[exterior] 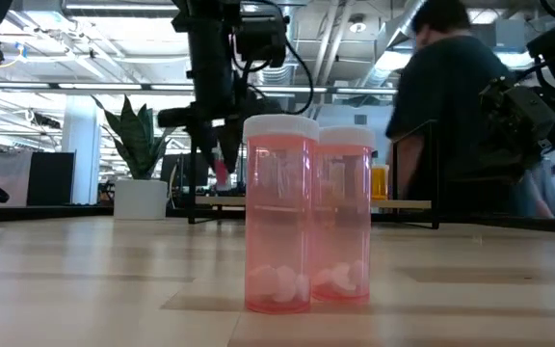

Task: Pick and place medicine bottles onto shelf by color
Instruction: Put the blue pill bottle on the shelf, then put the red pill bottle on the shelf

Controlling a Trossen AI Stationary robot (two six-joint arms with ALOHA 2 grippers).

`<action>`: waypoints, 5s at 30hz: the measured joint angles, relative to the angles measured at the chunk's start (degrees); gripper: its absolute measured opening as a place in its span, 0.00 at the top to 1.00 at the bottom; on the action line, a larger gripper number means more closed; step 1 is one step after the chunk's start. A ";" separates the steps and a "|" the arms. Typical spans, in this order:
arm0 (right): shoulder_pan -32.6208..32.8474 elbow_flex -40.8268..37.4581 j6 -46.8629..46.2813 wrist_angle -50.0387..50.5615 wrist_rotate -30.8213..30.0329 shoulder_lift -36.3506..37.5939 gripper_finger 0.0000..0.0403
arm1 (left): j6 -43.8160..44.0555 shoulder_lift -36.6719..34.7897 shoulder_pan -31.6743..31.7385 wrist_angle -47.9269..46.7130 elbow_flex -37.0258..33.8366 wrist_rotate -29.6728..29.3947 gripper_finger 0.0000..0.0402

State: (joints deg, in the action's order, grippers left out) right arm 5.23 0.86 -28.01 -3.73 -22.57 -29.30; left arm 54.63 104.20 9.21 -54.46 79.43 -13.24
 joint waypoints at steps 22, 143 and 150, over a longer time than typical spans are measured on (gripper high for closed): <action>0.00 0.00 -0.02 -0.02 0.00 0.02 0.60 | -32.57 -0.04 5.27 12.09 2.53 1.36 0.76; -0.01 0.00 -0.01 -0.01 0.00 0.00 0.60 | -37.93 -4.81 7.51 20.32 3.23 -8.50 0.42; 0.00 0.00 -0.02 0.00 -0.01 0.01 0.60 | -37.19 -13.88 3.21 15.29 2.09 -14.22 0.46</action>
State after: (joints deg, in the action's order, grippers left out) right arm 5.23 0.86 -28.03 -3.73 -22.57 -29.29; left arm 17.44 90.32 12.43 -39.17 81.51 -27.46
